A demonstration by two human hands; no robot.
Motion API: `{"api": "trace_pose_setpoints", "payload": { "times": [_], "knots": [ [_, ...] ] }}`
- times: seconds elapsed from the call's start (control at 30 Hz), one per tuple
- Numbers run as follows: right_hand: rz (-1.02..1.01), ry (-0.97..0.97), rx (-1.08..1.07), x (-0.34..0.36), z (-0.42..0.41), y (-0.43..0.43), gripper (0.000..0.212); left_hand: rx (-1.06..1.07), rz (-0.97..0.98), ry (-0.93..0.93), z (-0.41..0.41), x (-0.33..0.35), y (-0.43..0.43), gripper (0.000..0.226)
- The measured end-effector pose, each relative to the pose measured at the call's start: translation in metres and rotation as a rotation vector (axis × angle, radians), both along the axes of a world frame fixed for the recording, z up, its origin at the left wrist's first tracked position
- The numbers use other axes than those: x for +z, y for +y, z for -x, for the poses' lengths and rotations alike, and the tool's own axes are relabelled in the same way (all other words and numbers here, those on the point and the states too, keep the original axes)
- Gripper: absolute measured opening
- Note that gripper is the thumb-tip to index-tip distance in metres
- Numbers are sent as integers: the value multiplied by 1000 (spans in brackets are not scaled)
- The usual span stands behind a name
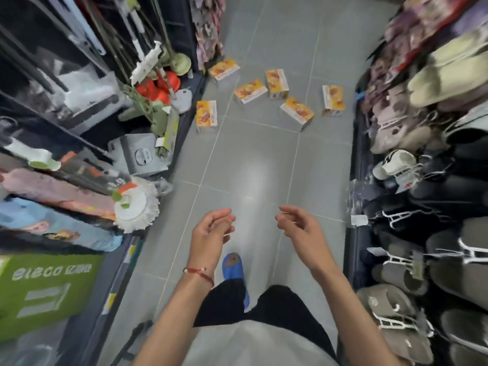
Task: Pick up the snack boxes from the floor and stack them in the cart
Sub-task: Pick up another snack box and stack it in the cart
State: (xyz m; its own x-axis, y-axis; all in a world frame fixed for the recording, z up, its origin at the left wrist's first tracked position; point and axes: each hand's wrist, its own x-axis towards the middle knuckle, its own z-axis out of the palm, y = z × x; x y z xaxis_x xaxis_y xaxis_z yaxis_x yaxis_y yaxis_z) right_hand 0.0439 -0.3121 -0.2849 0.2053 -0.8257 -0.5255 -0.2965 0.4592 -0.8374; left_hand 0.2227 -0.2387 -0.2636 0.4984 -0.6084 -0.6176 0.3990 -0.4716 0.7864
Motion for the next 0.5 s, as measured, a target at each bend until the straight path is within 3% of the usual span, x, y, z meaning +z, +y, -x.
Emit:
{"api": "trace_pose_setpoints", "payload": {
  "times": [0.2, 0.5],
  "knots": [
    [-20, 8, -134, 4, -24, -79, 21, -211, -21, 6, -37, 1, -112, 14],
    [-70, 16, -205, -18, -47, -240, 17, -337, -38, -14, -65, -19, -296, 16]
  ]
}}
